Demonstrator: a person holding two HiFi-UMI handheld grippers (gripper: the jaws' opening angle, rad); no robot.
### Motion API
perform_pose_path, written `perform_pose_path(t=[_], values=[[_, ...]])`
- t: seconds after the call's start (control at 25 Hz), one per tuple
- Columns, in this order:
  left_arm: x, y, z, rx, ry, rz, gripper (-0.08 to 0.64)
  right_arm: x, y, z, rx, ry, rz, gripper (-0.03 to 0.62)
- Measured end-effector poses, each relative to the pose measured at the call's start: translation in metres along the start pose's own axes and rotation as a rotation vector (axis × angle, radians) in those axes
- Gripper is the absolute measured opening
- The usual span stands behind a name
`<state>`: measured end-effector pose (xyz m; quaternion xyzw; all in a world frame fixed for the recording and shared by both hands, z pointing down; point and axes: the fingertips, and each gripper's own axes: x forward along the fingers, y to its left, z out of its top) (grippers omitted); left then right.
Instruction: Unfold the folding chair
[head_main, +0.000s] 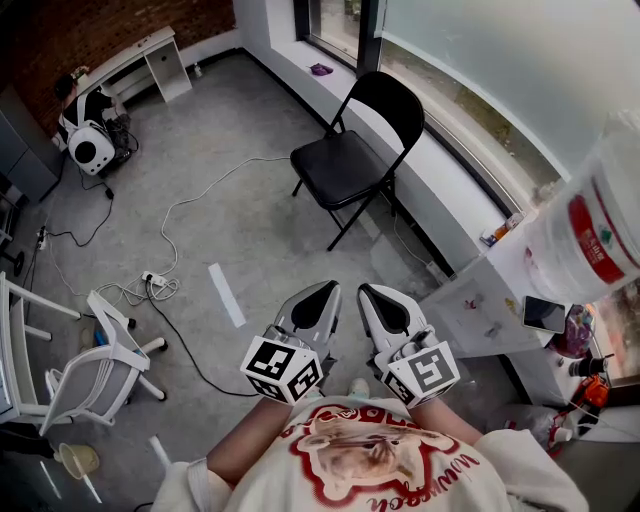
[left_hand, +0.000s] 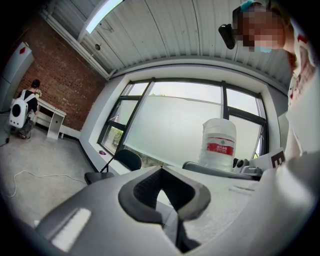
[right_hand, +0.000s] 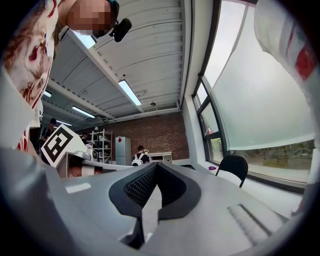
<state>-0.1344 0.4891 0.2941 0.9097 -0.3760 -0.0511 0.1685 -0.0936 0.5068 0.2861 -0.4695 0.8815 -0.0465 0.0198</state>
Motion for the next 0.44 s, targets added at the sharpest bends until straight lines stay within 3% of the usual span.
perform_pose_path(t=[0.44], values=[[-0.0050, 0.0088, 0.0040, -0.005, -0.007, -0.009, 0.002, 0.0075, 0.0083, -0.0015, -0.010, 0.012, -0.003, 0.026]])
